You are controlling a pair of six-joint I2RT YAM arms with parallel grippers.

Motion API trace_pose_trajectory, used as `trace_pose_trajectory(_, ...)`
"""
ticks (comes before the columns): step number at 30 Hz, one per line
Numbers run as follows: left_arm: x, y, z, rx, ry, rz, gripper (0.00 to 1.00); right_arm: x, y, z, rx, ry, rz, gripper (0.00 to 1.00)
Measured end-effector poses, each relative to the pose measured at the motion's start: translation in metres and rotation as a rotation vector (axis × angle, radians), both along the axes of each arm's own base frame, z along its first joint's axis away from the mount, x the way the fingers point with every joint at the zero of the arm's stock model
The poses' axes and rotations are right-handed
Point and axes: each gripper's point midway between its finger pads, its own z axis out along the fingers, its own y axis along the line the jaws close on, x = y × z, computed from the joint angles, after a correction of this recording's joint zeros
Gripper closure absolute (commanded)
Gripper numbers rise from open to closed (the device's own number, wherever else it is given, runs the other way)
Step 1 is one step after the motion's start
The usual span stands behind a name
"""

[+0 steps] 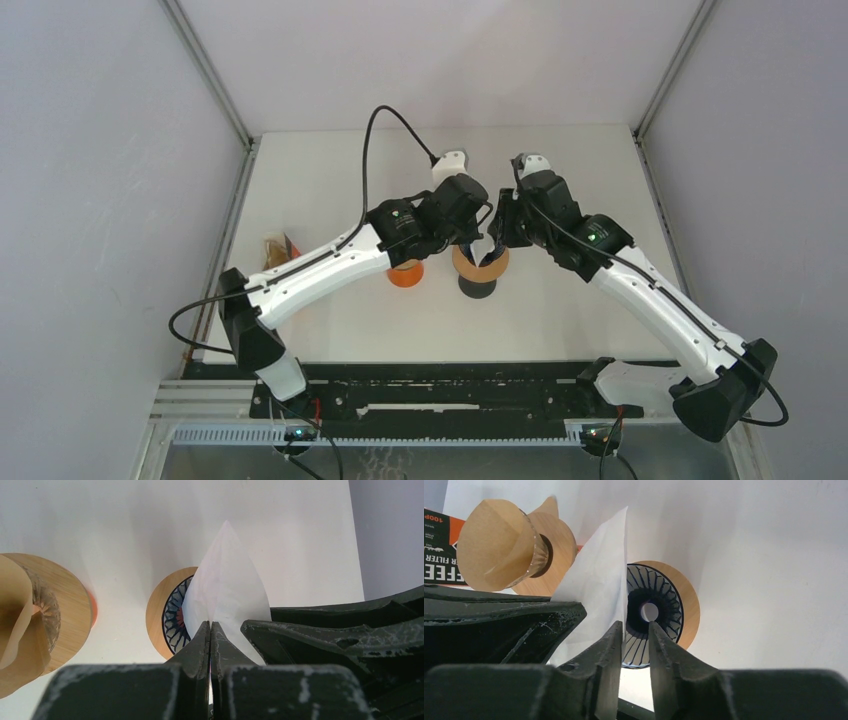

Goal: Place the coffee filter in the dripper
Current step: Place the coffee filter in the coffee dripper.

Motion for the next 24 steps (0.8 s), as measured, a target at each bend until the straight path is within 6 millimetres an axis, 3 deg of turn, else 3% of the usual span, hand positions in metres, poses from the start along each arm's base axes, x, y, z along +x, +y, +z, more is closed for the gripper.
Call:
trace_pose_trajectory(11, -0.001, 0.004, -0.005, 0.016, 0.023, -0.012, 1.0, 0.0, -0.006, -0.006, -0.038, 0.017, 0.012, 1.0)
trace_pose_trajectory(20, -0.002, 0.014, -0.012, 0.077, 0.038, -0.042, 1.0, 0.005, -0.016, 0.004, -0.062, 0.005, 0.01, 1.0)
trace_pose_trajectory(24, -0.002, 0.019, -0.018, 0.122, 0.053, -0.055, 1.0, 0.007, -0.021, -0.001, -0.079, 0.025, 0.007, 1.0)
